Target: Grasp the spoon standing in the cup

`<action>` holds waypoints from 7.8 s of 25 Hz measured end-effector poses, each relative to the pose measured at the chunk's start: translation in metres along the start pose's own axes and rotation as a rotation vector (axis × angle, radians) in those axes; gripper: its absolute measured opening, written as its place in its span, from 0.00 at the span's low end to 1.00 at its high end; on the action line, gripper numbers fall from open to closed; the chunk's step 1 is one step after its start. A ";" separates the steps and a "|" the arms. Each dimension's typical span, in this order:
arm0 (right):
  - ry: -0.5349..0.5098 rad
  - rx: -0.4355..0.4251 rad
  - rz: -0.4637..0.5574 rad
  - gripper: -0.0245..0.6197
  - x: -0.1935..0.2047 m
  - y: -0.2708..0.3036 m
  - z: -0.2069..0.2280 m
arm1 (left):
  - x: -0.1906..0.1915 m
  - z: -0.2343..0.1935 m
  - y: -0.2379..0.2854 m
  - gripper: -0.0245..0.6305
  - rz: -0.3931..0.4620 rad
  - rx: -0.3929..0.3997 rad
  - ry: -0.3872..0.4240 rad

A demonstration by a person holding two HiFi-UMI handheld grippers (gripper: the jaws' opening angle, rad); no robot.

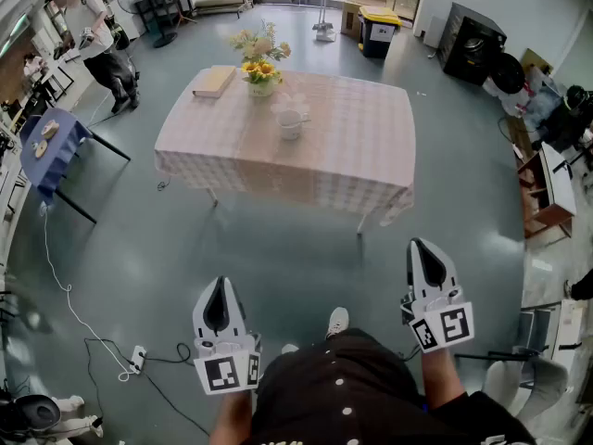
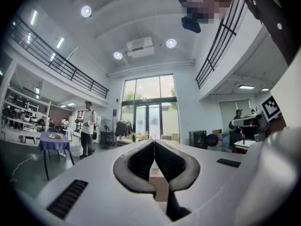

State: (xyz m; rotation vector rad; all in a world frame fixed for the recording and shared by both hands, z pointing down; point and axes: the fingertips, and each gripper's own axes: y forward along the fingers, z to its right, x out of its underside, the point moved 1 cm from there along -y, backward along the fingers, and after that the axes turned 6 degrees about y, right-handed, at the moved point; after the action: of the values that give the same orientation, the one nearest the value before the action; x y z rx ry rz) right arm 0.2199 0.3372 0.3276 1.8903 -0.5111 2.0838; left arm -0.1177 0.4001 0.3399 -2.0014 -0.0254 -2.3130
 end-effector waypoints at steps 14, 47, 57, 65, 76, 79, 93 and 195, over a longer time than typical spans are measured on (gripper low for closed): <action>0.044 -0.028 0.036 0.04 -0.007 0.002 -0.003 | -0.003 0.002 0.003 0.07 0.001 0.006 0.002; 0.073 -0.125 0.014 0.42 0.001 0.011 -0.001 | 0.001 0.017 0.009 0.07 -0.016 -0.007 0.010; 0.123 -0.166 0.005 0.48 0.004 0.021 0.019 | -0.001 0.035 0.024 0.07 -0.024 -0.014 0.021; 0.153 -0.204 -0.014 0.48 0.007 0.035 0.051 | -0.004 0.060 0.040 0.07 -0.043 -0.053 0.023; 0.170 -0.248 -0.041 0.47 0.015 0.067 0.071 | -0.003 0.072 0.055 0.07 -0.070 -0.104 0.026; 0.178 -0.250 -0.048 0.47 0.019 0.076 0.073 | 0.001 0.069 0.064 0.07 -0.073 -0.107 0.025; 0.109 -0.210 -0.031 0.47 0.015 0.147 0.076 | 0.004 0.033 0.143 0.07 -0.031 -0.064 -0.006; -0.703 -0.627 -0.475 0.50 0.194 0.579 0.098 | 0.071 -0.093 0.601 0.07 -0.144 0.063 -0.068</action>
State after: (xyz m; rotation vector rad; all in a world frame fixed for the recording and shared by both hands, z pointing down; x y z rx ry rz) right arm 0.0353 -0.2314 0.4871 2.0179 -0.6704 0.7989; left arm -0.1751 -0.2087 0.3717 -2.1110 -0.2521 -2.2935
